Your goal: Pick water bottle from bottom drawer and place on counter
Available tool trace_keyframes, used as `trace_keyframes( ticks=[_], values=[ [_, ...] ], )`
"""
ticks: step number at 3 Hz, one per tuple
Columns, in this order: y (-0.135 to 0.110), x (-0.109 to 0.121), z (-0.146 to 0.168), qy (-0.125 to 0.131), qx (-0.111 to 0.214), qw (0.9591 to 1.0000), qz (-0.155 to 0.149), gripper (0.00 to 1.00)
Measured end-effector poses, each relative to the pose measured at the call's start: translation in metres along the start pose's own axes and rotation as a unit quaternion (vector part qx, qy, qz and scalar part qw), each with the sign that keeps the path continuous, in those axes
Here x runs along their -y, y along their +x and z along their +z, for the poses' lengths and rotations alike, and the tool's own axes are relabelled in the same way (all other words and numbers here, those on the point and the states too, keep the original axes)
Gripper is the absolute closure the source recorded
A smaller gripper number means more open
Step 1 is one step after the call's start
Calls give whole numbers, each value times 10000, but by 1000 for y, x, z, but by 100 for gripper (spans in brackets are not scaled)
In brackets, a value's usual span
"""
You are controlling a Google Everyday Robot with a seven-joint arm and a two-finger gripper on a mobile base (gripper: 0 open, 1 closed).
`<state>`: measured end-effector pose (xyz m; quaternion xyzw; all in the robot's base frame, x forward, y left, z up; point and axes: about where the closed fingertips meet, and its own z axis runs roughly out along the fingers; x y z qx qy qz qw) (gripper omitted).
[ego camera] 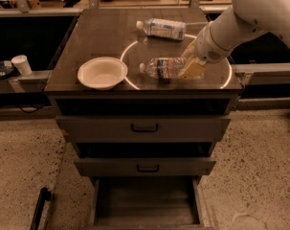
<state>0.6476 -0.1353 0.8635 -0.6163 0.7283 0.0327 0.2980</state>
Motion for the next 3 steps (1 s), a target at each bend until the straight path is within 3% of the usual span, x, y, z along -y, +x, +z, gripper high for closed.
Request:
trace_keyframes(
  ticks=[1, 2, 3],
  values=[
    [16, 16, 10, 242, 40, 9975, 666, 100],
    [23, 27, 23, 356, 99, 9936, 1072, 100],
    [23, 27, 23, 355, 99, 9936, 1072, 100]
  ],
)
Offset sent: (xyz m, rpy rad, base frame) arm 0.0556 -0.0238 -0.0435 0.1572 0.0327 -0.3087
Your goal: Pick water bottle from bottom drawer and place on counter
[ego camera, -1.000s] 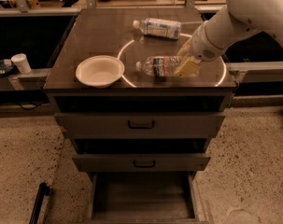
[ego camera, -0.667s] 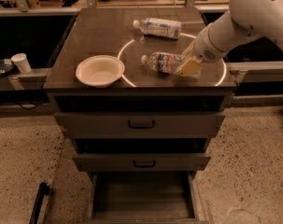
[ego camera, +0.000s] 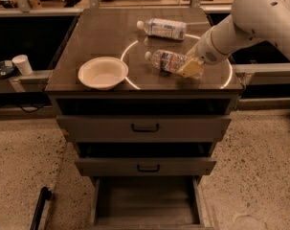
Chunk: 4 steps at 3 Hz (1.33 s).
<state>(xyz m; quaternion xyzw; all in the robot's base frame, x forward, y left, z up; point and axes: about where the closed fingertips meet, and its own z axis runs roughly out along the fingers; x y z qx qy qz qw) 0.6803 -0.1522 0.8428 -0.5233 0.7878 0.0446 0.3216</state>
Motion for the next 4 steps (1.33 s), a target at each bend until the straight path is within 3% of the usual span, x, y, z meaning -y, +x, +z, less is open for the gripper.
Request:
trace_keyframes(
  ticks=[4],
  values=[
    [0, 0, 0, -1, 0, 10000, 0, 5]
  ],
)
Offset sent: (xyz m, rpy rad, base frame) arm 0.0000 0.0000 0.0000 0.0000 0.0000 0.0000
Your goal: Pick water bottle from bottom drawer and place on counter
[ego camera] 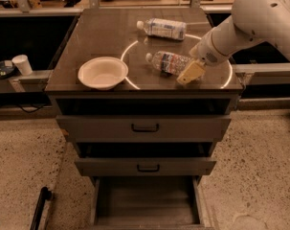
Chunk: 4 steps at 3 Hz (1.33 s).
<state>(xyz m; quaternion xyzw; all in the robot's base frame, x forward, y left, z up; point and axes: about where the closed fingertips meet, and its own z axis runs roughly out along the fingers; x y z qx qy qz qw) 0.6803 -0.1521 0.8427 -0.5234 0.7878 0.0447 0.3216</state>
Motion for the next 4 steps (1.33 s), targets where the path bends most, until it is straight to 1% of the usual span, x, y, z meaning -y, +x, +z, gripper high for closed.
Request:
trace_keyframes(
  ticks=[1, 2, 3, 4],
  values=[
    [0, 0, 0, -1, 0, 10000, 0, 0],
    [0, 0, 0, -2, 1, 10000, -2, 0],
    [-7, 4, -12, -57, 121, 9997, -188, 0],
    [-2, 12, -41, -66, 298, 9975, -641, 0]
  ],
)
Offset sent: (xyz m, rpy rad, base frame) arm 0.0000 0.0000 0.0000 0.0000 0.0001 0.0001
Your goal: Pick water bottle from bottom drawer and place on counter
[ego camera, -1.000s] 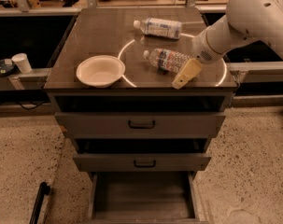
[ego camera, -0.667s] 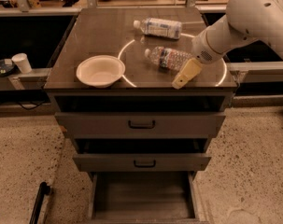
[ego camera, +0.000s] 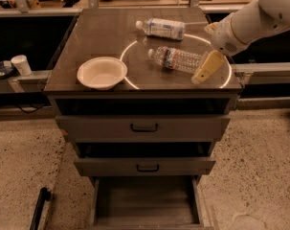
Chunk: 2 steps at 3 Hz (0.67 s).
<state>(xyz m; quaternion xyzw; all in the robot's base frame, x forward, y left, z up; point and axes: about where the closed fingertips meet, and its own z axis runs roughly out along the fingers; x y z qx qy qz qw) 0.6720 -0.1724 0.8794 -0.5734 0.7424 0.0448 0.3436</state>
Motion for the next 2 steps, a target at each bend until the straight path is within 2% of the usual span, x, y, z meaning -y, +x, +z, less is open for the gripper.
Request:
trace_keyframes(
  ticks=[1, 2],
  values=[
    [14, 2, -39, 277, 160, 9985, -449, 0],
    [22, 5, -44, 354, 139, 9984, -420, 0]
  ],
)
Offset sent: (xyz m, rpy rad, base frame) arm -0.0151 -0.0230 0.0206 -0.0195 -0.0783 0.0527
